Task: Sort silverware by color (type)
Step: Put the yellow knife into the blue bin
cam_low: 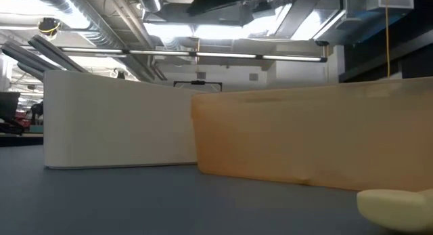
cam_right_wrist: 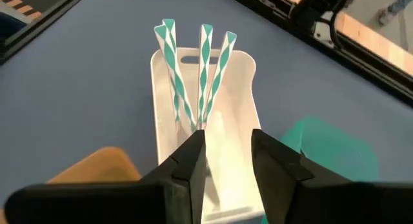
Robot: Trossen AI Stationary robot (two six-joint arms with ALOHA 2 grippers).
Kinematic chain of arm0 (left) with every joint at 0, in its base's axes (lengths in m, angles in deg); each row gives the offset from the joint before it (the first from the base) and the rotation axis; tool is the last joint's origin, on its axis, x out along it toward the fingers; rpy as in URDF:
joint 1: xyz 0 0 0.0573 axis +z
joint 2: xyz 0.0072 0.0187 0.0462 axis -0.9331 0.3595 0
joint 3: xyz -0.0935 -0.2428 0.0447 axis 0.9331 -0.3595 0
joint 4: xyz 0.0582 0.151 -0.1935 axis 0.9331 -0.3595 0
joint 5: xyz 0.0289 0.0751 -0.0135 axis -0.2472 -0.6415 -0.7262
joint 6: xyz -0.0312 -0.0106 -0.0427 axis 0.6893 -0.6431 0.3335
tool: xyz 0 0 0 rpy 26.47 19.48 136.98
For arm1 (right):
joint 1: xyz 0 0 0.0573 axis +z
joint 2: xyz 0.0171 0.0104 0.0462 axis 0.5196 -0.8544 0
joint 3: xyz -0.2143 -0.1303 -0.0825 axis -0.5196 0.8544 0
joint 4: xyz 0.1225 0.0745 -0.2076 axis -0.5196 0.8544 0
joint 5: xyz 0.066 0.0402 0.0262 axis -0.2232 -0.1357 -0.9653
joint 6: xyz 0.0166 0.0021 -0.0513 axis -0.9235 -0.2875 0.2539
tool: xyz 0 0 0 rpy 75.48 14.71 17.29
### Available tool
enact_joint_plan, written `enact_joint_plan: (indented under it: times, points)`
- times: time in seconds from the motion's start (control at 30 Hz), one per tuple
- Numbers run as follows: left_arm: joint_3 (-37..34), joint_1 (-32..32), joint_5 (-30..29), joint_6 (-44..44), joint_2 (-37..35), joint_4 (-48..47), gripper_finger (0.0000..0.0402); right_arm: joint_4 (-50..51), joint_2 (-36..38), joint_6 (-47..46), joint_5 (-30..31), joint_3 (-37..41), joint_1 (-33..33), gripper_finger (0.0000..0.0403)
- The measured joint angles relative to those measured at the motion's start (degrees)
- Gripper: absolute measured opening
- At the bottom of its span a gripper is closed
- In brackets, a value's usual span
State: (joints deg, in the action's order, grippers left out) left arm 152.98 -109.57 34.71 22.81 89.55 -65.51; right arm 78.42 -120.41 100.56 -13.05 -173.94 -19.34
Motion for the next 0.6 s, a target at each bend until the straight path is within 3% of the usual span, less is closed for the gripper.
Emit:
enact_joint_plan:
  times: [0.37, 0.6]
  points:
    - [-0.02, 2.76, -3.07, -0.30, 1.62, 9.24, 0.0124, 15.16, 9.95, -7.87, 0.07, 0.00, 0.87, 0.0111]
    - [-0.02, 5.29, -2.78, -0.48, 4.94, 13.84, 0.0124, 22.42, 14.97, -11.30, 1.04, 0.00, 6.08, 0.0111]
